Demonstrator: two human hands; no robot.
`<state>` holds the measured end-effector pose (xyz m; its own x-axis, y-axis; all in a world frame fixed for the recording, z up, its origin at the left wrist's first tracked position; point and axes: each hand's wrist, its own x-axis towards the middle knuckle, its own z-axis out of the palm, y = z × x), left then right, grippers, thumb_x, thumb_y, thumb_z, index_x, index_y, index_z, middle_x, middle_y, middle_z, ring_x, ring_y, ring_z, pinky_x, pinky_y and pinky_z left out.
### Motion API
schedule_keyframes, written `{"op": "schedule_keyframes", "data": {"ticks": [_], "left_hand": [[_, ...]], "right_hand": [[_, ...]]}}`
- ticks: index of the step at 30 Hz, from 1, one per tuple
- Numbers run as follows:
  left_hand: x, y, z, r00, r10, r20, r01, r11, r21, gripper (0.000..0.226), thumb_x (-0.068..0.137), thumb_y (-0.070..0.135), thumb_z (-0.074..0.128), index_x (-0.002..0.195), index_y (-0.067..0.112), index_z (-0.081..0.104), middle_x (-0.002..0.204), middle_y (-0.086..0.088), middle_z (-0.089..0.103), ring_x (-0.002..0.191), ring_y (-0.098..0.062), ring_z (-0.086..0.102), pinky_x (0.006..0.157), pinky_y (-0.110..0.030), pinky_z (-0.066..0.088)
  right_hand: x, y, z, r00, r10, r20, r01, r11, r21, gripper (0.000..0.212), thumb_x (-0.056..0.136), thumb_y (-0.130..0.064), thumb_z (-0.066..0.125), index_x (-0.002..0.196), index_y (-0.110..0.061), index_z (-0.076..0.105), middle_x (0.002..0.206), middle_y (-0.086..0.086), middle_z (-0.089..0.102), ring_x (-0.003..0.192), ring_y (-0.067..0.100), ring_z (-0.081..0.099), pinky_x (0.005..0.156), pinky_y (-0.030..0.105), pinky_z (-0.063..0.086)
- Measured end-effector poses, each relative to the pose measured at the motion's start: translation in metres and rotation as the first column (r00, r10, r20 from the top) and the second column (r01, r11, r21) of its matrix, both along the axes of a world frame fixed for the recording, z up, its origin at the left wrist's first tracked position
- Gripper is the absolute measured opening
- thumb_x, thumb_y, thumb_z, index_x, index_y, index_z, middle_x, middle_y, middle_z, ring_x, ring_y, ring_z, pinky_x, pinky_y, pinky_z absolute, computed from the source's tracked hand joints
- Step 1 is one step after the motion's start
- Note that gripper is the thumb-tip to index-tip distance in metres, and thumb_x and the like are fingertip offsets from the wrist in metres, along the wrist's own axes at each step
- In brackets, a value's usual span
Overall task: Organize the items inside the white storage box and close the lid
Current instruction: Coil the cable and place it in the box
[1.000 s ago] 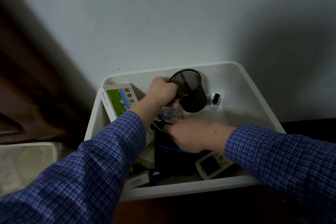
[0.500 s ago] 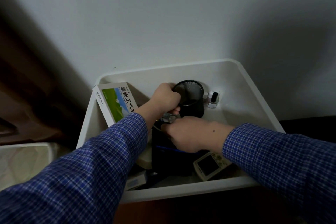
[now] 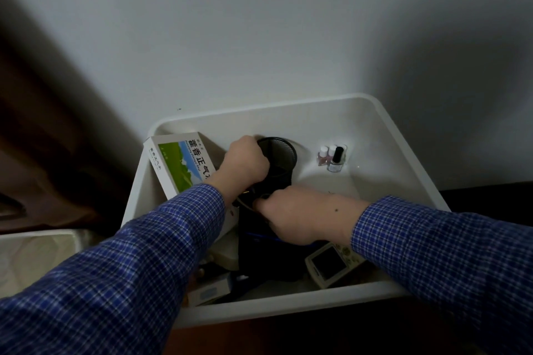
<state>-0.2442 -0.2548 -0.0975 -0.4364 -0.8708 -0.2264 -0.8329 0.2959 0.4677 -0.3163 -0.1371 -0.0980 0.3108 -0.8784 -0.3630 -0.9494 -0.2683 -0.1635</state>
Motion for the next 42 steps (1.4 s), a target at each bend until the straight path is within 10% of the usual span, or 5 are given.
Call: {"op": "schedule_keyframes", "data": {"ticks": [16,22,30,36,42], "left_hand": [[0.015,-0.006,0.007,0.997,0.064,0.049,-0.065,0.997,0.034,0.016,0.088,0.025,0.055,0.092,0.009,0.056,0.081,-0.009,0.059,0.071,-0.027,0.056,0.057,-0.027,0.042],[0.023,-0.003,0.020,0.994,0.105,-0.033,-0.105,0.994,0.015,0.030,0.088,0.037,0.051,0.090,0.008,0.060,0.083,-0.010,0.063,0.064,-0.018,0.055,0.048,-0.023,0.036],[0.045,0.008,0.051,0.975,0.138,-0.172,-0.139,0.990,0.008,0.033,0.086,0.036,0.051,0.080,0.006,0.065,0.072,-0.010,0.065,0.069,-0.026,0.063,0.054,-0.028,0.041],[0.048,0.010,0.050,0.986,0.093,-0.137,-0.083,0.994,0.073,0.035,0.087,0.026,0.058,0.114,0.002,0.061,0.104,-0.018,0.068,0.095,-0.033,0.066,0.079,-0.037,0.056],[0.033,0.015,0.041,1.000,-0.018,0.000,0.017,0.978,0.210,0.040,0.088,0.047,0.065,0.070,0.013,0.056,0.090,-0.012,0.064,0.077,-0.022,0.061,0.050,-0.026,0.039]], "right_hand": [[-0.030,0.010,0.018,0.976,-0.096,0.195,0.140,0.964,-0.228,0.023,0.102,-0.035,0.043,0.088,-0.024,0.057,0.083,-0.002,0.063,0.075,0.020,0.061,0.067,0.044,0.053],[-0.039,0.013,0.032,0.613,-0.317,0.724,0.356,0.928,0.105,0.019,0.100,-0.033,0.057,0.092,-0.030,0.074,0.073,-0.009,0.068,0.067,0.016,0.064,0.067,0.033,0.054],[-0.042,0.015,0.057,0.279,-0.393,0.876,0.281,0.906,0.317,0.023,0.092,-0.028,0.056,0.087,-0.023,0.078,0.062,-0.007,0.049,0.058,0.010,0.039,0.059,0.027,0.033],[-0.038,0.017,0.085,0.397,-0.399,0.826,0.261,0.912,0.316,0.022,0.085,-0.025,0.059,0.083,-0.011,0.075,0.056,-0.006,0.041,0.052,0.007,0.033,0.054,0.026,0.026],[-0.053,0.034,0.092,0.418,-0.353,0.837,0.354,0.912,0.208,0.021,0.078,-0.009,0.051,0.061,-0.004,0.063,0.047,-0.014,0.043,0.048,0.007,0.035,0.052,0.030,0.026]]}}
